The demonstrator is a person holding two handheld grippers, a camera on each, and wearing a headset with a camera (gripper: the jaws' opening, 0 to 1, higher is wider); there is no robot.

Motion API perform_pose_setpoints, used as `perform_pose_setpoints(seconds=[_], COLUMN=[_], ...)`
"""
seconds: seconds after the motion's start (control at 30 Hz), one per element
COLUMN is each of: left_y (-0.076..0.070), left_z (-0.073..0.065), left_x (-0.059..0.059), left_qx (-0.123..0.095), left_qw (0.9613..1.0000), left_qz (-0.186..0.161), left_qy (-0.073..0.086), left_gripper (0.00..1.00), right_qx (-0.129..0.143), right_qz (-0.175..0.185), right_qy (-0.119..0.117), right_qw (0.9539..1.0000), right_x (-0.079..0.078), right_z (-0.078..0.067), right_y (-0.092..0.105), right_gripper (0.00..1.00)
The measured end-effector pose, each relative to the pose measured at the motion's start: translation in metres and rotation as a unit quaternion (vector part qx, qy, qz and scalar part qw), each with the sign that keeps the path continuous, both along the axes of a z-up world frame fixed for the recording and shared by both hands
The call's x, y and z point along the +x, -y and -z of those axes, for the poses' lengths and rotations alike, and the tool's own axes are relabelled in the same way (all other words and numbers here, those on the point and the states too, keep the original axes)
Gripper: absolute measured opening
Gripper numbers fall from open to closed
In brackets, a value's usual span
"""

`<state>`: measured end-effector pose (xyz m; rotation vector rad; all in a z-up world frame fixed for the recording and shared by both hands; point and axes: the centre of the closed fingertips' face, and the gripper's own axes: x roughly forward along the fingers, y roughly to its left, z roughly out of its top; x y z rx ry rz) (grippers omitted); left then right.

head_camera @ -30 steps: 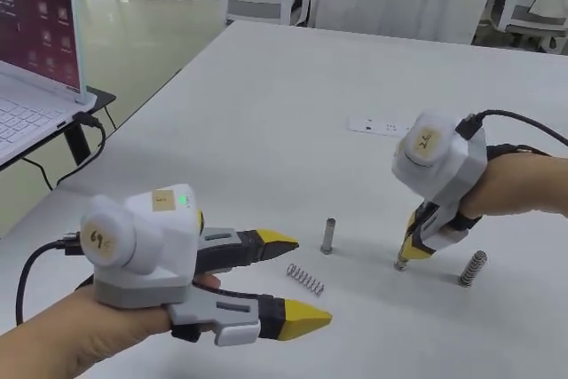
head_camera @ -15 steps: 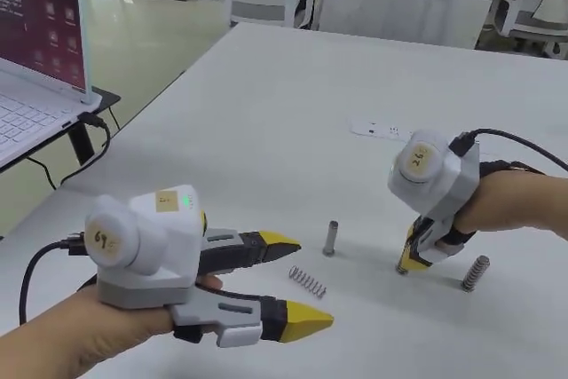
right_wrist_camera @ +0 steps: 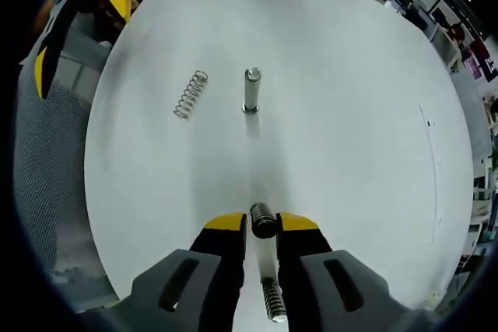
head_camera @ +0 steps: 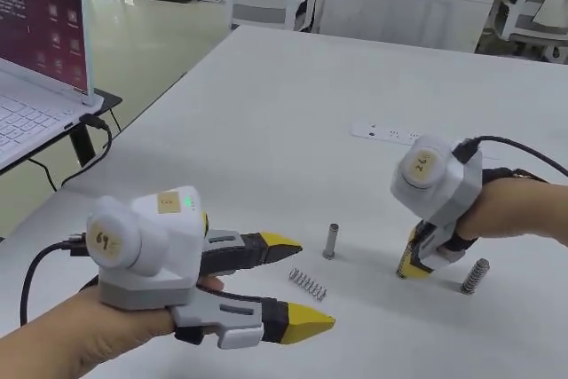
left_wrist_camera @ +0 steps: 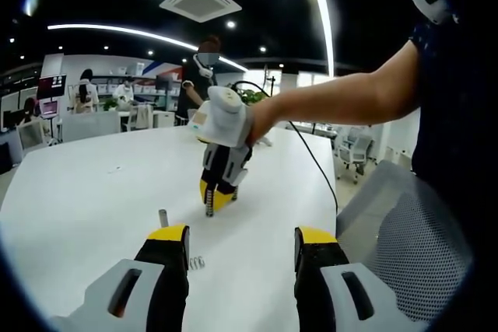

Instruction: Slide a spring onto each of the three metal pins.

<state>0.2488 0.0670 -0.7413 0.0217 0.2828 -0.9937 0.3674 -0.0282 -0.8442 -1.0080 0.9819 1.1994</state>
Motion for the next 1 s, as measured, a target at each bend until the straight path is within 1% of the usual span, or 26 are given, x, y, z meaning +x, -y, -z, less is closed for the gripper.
perform_pose_setpoints(seconds=[0.17, 0.53, 0.77, 1.0], left_y=[0.000, 0.000, -0.001, 0.000], left_z=[0.000, 0.001, 0.002, 0.002], left_x=[0.000, -0.001, -0.001, -0.001], left_qx=[0.000, 0.001, 0.001, 0.001], left_qw=[1.0000, 1.0000, 1.0000, 1.0000], left_qz=[0.000, 0.000, -0.001, 0.001], left_qy=[0.000, -0.001, -0.002, -0.002], left_gripper=[0.49, 0.49, 0.49, 0.49], right_qx=[0.002, 0.005, 0.014, 0.024], right_qz=[0.008, 0.021, 0.027, 0.030], right_qy=[0.003, 0.007, 0.010, 0.011], right_qw=[1.0000, 0.9997, 0.9995, 0.9992], right_x=[0.001, -0.004, -0.014, -0.030], right_z=[-0.002, -0.004, -0.005, -0.005], right_y=[0.005, 0.016, 0.018, 0.018], right_gripper=[0.14, 0.14, 0.14, 0.14])
